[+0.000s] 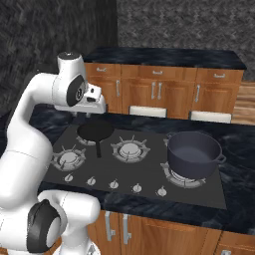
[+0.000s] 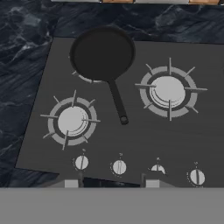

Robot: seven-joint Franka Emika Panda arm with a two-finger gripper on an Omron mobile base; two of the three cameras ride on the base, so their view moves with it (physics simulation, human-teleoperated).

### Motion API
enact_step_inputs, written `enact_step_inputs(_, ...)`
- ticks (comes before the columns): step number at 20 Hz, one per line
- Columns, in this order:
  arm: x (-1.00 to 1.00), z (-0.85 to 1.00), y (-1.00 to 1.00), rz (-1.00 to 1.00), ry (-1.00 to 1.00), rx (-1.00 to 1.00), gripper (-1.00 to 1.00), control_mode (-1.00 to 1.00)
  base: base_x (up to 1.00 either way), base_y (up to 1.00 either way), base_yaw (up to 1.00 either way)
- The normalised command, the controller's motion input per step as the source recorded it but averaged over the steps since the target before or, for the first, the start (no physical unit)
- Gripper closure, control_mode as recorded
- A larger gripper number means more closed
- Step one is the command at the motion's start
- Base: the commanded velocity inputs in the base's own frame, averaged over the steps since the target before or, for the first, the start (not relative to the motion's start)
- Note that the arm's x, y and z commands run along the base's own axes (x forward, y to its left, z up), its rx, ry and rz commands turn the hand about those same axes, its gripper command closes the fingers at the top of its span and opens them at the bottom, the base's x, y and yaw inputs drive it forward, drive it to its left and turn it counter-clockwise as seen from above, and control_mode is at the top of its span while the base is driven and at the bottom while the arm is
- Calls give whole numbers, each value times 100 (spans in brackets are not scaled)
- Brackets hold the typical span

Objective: Move the pot and pan from the stove into the sink.

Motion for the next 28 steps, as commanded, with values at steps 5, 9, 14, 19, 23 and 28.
enact_step_inputs(5, -1, -4, 0, 0, 0, 0, -100, -100, 0, 0, 0)
enact_step_inputs(9, 0, -11, 0, 1, 0, 0, -100, -100, 0, 0, 0)
enact_step_inputs(14, 0, -30, 0, 6, 0, 0, -100, -100, 0, 0, 0)
enact_step_inputs(19, 6, -35, 0, 8, 0, 0, -100, -100, 0, 0, 0)
enact_step_inputs(23, 21, -40, 0, 7, -1, -1, -100, -100, 0, 0, 0)
enact_step_inputs(28, 35, -44, 0, 6, -1, -3, -100, -100, 0, 0, 0)
